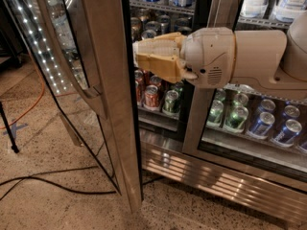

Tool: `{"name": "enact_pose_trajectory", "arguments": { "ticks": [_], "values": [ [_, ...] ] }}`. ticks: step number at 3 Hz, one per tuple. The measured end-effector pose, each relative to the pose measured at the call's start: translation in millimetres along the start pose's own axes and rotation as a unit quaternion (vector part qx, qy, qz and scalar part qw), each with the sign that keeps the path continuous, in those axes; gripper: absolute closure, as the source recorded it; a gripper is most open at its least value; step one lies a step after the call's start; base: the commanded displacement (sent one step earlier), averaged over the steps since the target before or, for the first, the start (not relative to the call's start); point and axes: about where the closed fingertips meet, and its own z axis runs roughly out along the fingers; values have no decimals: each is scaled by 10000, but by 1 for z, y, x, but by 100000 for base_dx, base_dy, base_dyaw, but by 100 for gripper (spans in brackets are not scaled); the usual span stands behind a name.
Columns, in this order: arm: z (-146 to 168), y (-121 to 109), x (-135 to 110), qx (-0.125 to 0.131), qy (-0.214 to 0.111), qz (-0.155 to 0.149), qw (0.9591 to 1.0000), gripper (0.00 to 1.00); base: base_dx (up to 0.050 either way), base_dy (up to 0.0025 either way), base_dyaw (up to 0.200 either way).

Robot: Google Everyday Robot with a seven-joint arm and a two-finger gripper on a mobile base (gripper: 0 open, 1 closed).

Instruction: Open left fridge door

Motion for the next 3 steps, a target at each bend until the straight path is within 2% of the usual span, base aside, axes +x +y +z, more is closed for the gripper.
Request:
{"name": "enact_pose_trajectory", "arguments": {
  "ticks": [2, 3],
  "values": [
    [0, 0, 0, 0, 0, 0, 10000, 100, -2389, -209, 17592],
    [0, 0, 0, 0, 0, 0, 10000, 100, 11, -17, -19609]
  ]
}}
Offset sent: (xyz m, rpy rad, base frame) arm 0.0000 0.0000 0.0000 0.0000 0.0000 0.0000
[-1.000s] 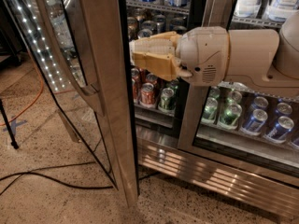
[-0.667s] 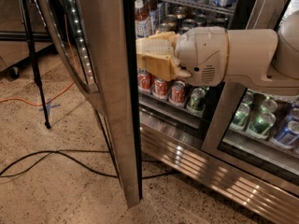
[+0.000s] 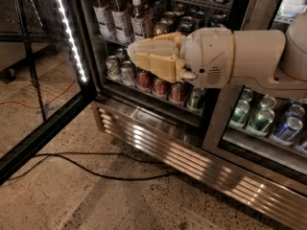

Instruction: Open left fridge door

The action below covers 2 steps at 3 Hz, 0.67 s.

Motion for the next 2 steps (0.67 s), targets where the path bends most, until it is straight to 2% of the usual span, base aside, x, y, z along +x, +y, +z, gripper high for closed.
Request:
{"name": "enact_pose_trajectory", "arguments": {
  "ticks": [1, 2],
  "values": [
    [0, 0, 0, 0, 0, 0, 10000, 100, 4, -7, -19929],
    [0, 0, 0, 0, 0, 0, 10000, 100, 0, 0, 0]
  ]
}}
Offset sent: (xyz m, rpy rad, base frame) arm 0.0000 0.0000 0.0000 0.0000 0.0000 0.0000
